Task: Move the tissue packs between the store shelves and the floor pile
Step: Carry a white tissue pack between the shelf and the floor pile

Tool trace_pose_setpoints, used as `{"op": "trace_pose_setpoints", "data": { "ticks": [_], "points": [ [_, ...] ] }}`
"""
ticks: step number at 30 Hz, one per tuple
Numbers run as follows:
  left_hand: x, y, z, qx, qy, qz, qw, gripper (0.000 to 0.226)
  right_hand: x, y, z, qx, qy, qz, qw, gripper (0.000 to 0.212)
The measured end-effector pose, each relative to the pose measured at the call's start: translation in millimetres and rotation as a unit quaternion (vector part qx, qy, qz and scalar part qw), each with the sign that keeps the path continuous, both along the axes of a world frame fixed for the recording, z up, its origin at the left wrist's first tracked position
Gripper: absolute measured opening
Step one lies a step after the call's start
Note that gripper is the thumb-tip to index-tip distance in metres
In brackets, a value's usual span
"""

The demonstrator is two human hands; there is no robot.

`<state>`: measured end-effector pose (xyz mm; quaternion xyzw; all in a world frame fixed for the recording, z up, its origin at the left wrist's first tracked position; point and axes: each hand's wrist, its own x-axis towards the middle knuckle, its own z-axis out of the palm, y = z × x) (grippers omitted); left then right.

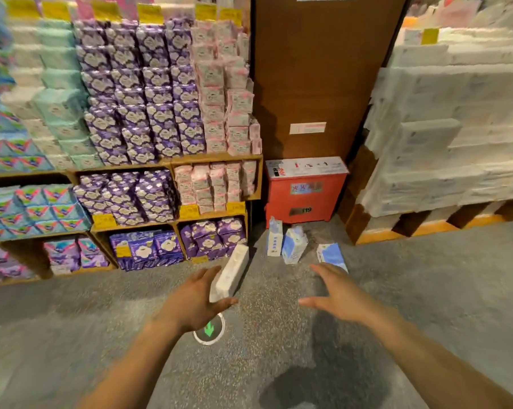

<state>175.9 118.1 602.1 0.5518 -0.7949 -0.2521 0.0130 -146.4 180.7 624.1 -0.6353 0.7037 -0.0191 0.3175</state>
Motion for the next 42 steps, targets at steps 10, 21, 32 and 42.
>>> {"op": "trace_pose_setpoints", "data": {
  "ticks": [10,21,32,42],
  "points": [
    [-56.8,-113.7,-25.5,0.037,0.005,0.112,0.993,0.096,-46.7,-191.7,-21.8,0.042,0.000,0.115,0.993,0.123],
    [-78.8,-276.5,-82.3,0.089,0.015,0.163,0.982,0.091,-63.6,-397.4,-66.9,0.058,0.028,0.140,0.988,0.121],
    [-83.4,-338.8,-239.9,0.124,0.025,0.308,0.943,0.104,-36.6,-549.9,-244.3,0.137,-0.008,0.209,0.968,0.117],
    [-111.6,-401.7,-574.0,0.155,0.045,0.398,0.903,0.111,-39.9,-670.4,-591.7,0.141,0.009,0.293,0.946,0.124]
  ]
}}
